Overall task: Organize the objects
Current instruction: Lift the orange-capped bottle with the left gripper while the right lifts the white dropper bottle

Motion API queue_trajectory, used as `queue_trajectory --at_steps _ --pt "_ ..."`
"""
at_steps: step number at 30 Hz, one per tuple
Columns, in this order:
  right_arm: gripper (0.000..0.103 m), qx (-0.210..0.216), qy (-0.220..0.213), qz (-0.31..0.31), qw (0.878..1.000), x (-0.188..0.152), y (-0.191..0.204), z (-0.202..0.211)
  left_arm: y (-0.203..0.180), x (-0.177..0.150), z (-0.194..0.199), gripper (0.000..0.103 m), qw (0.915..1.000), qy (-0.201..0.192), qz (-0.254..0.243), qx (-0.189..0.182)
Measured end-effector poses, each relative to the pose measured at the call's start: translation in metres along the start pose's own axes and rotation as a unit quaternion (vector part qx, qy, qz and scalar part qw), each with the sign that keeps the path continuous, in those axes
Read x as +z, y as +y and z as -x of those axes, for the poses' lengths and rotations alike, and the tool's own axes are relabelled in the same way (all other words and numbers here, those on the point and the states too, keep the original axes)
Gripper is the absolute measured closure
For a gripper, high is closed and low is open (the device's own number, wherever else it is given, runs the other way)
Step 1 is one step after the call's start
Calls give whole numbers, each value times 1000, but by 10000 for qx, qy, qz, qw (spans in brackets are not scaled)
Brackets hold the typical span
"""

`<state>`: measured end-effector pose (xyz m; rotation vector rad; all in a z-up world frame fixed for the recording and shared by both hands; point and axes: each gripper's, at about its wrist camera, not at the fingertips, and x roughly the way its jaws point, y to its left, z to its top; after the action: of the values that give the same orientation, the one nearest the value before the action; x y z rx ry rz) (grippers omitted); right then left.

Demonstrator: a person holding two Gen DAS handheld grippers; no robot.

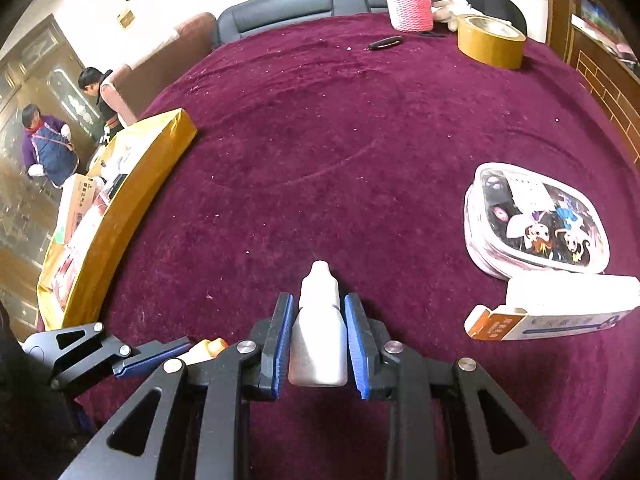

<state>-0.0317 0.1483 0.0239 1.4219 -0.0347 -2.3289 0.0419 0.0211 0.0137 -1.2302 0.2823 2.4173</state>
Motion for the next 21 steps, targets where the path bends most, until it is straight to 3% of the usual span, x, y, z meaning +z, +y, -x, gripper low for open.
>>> queue_trajectory --at_steps 4,9,15,21 --pt "75 -101 -106 -16 9999 -4 3 0 15 -1 16 77 9990 -255 359 -5" --pt "75 190 -175 -247 9994 -7 3 5 30 -2 47 77 9953 -651 721 -40" --pt "75 856 -341 -444 9948 -9 19 18 56 -22 103 77 9866 -1232 1068 120" --pt "74 1629 -382 -414 9850 -2 60 23 113 -53 157 77 9727 -1583 1598 572"
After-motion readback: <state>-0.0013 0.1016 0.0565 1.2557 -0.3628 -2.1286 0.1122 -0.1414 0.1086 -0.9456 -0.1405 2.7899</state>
